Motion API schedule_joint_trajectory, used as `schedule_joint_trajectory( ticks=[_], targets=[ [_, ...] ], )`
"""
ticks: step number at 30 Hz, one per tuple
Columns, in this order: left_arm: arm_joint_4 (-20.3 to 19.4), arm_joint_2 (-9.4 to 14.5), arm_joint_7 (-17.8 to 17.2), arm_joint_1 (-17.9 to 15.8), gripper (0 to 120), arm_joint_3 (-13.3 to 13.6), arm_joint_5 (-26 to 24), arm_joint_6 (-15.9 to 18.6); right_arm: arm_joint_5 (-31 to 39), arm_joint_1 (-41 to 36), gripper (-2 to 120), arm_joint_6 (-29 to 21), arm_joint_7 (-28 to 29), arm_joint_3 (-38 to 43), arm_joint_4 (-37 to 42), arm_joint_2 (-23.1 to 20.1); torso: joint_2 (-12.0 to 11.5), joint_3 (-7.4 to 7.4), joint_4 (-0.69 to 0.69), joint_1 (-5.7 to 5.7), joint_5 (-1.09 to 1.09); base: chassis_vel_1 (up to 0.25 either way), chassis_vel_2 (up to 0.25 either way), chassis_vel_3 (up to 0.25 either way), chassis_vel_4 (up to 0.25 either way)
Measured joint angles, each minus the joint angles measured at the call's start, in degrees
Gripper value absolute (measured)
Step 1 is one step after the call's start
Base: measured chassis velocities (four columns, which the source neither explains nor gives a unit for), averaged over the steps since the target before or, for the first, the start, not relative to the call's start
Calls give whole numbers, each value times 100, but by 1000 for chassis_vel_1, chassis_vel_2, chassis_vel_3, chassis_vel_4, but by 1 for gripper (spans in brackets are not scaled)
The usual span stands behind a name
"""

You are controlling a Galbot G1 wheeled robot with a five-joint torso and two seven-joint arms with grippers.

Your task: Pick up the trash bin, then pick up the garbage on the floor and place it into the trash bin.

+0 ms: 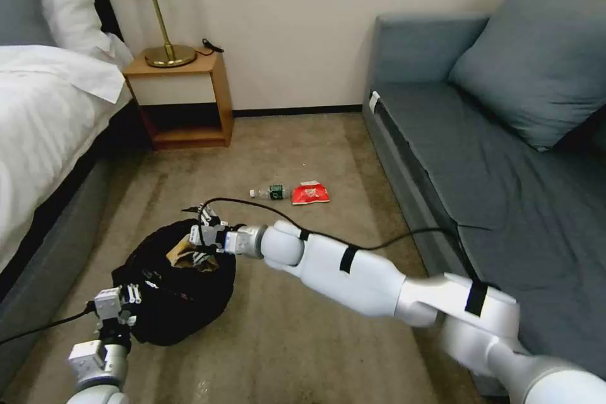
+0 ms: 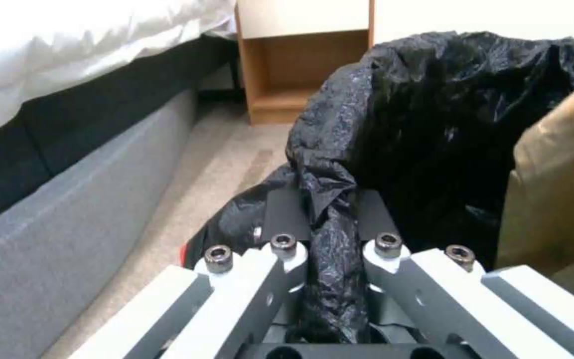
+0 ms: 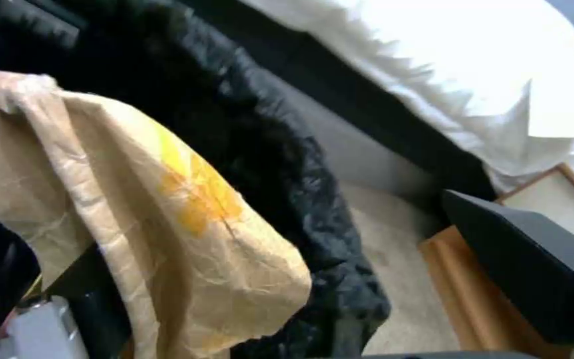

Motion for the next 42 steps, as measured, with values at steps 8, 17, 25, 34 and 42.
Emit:
schedule_joint_trajectory(
  ticks=[8, 17, 25, 34, 42],
  targets=[
    [-43, -2, 10, -17, 5, -21, -8, 2, 247, 403, 100, -575, -28, -577, 161, 27, 0, 0, 0, 0, -1, 0, 0, 0, 0],
    [45, -38, 23, -83, 5, 7, 8, -23, 702, 945, 100, -1046, -12, -940, 423, -21, 0, 0, 0, 0, -1, 0, 0, 0, 0],
    [80, -109, 11, -112, 5, 101, -19, -21, 719, 1223, 100, -2102, 64, -1212, 558, 130, 0, 0, -1, 0, -1, 0, 0, 0, 0],
    [112, -151, 9, -118, 5, 108, -40, -53, 766, 1430, 100, -3118, 178, -1255, 876, 190, 0, 0, 0, 0, -1, 0, 0, 0, 0],
    [149, -143, 23, -130, 5, 95, -87, -119, 2390, 1560, 100, -4293, 41, -950, 1563, 87, 0, 0, 0, 0, -1, 0, 0, 0, 0]
  ],
)
